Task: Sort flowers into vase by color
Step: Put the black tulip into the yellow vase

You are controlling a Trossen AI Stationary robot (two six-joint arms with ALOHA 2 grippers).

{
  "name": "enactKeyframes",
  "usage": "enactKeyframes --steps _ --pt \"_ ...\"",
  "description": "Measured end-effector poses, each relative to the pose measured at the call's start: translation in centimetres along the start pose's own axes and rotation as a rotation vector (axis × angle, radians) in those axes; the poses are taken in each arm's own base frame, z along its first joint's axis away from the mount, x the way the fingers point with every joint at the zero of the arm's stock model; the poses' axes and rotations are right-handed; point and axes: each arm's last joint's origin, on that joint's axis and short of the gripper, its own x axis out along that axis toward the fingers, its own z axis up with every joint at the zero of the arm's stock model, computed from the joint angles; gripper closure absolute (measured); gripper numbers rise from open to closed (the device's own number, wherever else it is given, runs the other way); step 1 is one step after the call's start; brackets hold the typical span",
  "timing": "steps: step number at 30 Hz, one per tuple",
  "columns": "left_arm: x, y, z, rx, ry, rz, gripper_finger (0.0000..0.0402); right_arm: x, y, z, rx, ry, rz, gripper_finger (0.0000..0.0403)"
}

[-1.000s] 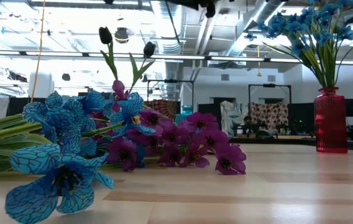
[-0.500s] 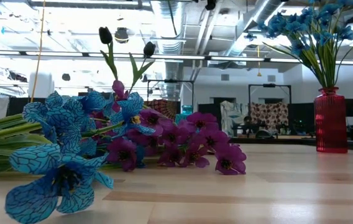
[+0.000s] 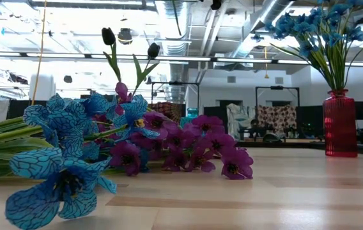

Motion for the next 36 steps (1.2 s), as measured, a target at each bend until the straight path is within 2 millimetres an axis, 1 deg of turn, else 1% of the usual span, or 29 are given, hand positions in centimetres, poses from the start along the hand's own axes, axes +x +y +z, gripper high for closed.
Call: enactKeyframes --steps 6,17,22,29,33,36 --pt "0.00 0.06 0.28 0.003 -0.029 0.006 0.0317 0.00 0.01 0.00 0.000 0.000 0.000 0.0369" --pt "-0.01 0.13 0.25 0.002 -0.023 0.032 0.0379 0.00 0.02 -0.05 -0.001 0.005 0.001 0.0369" --pt "-0.02 0.14 0.26 0.002 -0.022 0.032 0.0398 0.00 0.03 -0.05 -0.001 0.006 0.001 0.0365" --pt "-0.01 0.13 0.22 -0.001 -0.018 0.030 0.0399 0.00 0.02 -0.05 -0.001 0.006 0.001 0.0331" --pt "-0.23 0.13 0.28 -0.001 -0.011 0.031 0.0400 -0.01 0.04 -0.12 -0.003 0.012 0.002 0.0300" --pt "-0.79 0.24 0.63 0.003 -0.008 0.072 0.0400 -0.01 0.08 -0.33 -0.011 0.033 0.003 0.0271"
